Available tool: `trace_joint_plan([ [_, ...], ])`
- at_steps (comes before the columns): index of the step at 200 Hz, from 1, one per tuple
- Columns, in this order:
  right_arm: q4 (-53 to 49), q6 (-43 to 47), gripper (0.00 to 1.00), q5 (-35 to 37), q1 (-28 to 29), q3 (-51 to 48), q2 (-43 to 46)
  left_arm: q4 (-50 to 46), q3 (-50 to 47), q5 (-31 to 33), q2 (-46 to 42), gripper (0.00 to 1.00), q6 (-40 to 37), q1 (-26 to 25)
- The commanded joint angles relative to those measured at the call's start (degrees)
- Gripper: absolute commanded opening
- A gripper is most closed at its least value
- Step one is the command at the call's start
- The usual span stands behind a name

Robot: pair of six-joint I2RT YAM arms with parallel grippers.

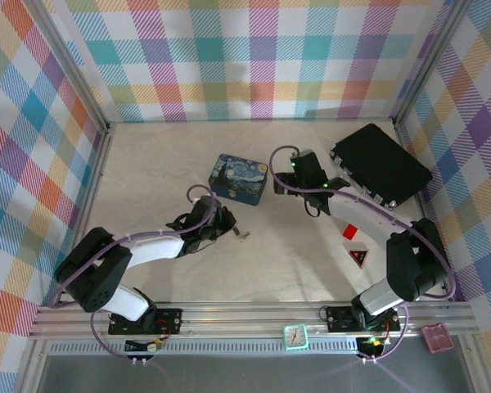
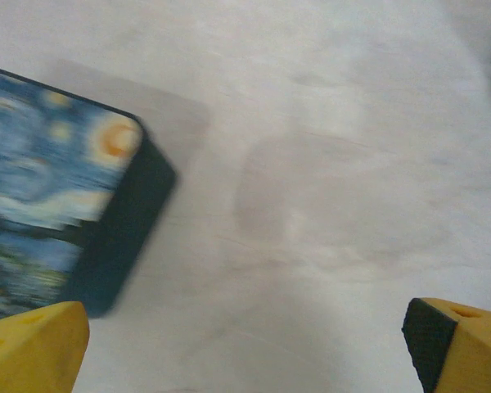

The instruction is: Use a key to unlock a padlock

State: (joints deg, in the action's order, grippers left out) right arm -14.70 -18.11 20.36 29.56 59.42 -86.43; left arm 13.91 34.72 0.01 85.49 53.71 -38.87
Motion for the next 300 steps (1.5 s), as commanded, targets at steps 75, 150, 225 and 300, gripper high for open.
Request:
trace_joint_plan([
  [75,15.85,10.77,0.99,4.30,-16.97,-19.90,8.51,-9.91,6.27,5.91,3.46,0.28,-3.25,-1.65],
  [150,44.43,16.81,0.99,-2.55,-22.10,-32.16,7.16,-18.03,10.95,11.67,-2.13,0.83,-9.77,-0.20],
  [225,62.01,15.33,0.99,-13.20,-28.00,-36.16,-1.34,-27.09,13.25,19.56,-15.19,1.00,-29.22,16.46],
  [300,64.06,15.28,0.99,-12.50,-28.20,-36.92,-1.28,-7.15,-2.41,33.33,-17.38,1.00,-47.52,27.29],
])
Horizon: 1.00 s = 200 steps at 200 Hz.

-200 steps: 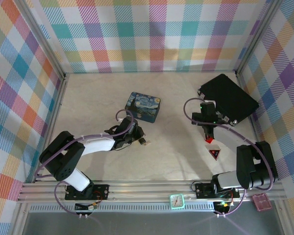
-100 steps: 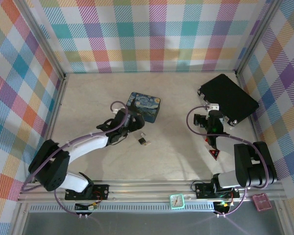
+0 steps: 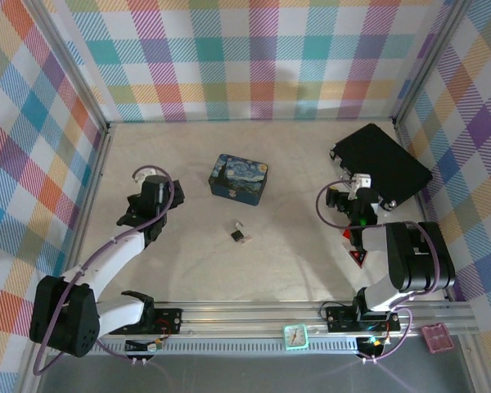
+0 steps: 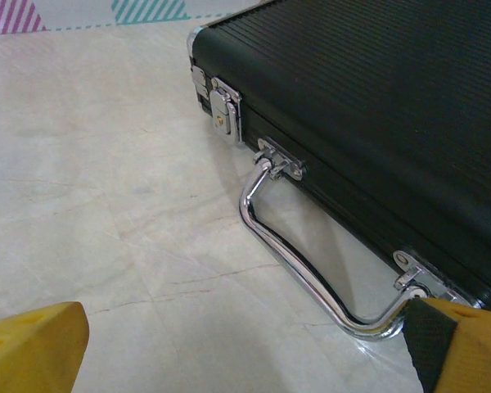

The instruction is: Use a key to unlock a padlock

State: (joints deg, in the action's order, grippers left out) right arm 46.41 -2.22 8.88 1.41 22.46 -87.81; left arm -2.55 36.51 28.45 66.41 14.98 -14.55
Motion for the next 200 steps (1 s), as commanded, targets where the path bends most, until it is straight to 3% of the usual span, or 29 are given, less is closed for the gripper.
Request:
trace_joint_plan([
  [1,2.83,-0.60,0.99,-1.09,-0.07,0.04,0.10,9.58,-4.32,4.88,1.97,1.00,-8.90,3.13],
  [69,2.68,-0.59,0.99,-1.09,0.00,0.04,0.10,35.91,-9.15,-2.05,15.86,1.00,-17.11,6.45],
  [92,2.67,-0.59,0.99,-1.12,0.00,0.04,0.09,32.11,-5.73,-12.30,18.31,0.98,-15.79,9.10],
  [102,2.75,-0.59,0.99,-1.15,-0.02,0.04,0.11,39.82,-8.63,-17.58,19.90,0.98,-14.97,10.08],
  [111,2.65,-0.59,0.99,-1.11,-0.01,0.04,0.14,49.02,-11.74,-17.15,22.69,0.99,-14.64,10.59],
  [127,2.80,-0.60,0.99,-1.18,-0.01,0.04,0.09,57.33,-15.78,-16.39,24.06,1.00,-13.90,10.85],
  [200,2.45,-0.62,0.99,-1.25,-0.01,0.22,0.03,54.40,-14.45,-14.65,23.84,1.00,-14.13,10.14],
])
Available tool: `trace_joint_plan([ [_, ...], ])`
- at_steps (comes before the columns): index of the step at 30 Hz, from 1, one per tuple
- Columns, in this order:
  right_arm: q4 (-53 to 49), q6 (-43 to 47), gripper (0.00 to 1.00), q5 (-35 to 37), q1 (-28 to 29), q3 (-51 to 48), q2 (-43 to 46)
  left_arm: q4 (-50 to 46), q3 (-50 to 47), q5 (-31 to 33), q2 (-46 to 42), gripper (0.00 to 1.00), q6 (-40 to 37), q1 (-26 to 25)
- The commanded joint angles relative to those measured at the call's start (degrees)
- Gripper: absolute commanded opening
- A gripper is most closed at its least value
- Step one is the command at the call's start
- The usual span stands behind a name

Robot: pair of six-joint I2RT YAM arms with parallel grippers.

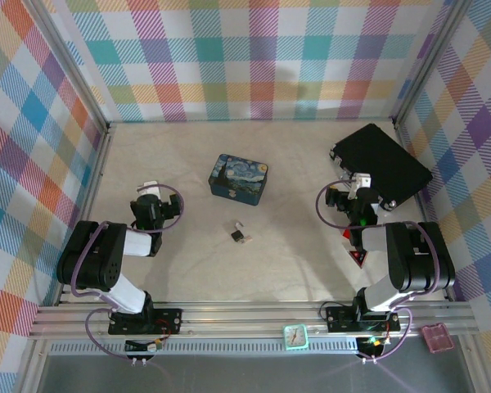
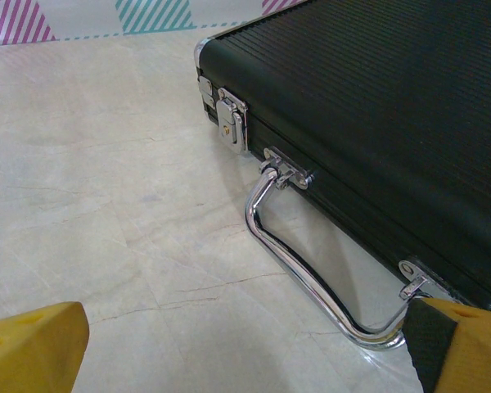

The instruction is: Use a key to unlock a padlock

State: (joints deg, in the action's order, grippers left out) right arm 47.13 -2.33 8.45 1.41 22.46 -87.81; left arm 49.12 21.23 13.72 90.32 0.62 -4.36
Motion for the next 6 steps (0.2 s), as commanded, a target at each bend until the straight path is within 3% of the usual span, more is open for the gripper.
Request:
trace_joint_plan([
  [1,1.73,-0.50,0.99,-0.85,-0.05,0.22,0.02,2.73,0.83,0.08,0.02,1.00,0.20,-0.04],
  [6,2.04,-0.48,0.99,-0.85,-0.01,-0.03,0.06,2.73,0.89,0.28,0.09,1.00,0.23,-0.16],
])
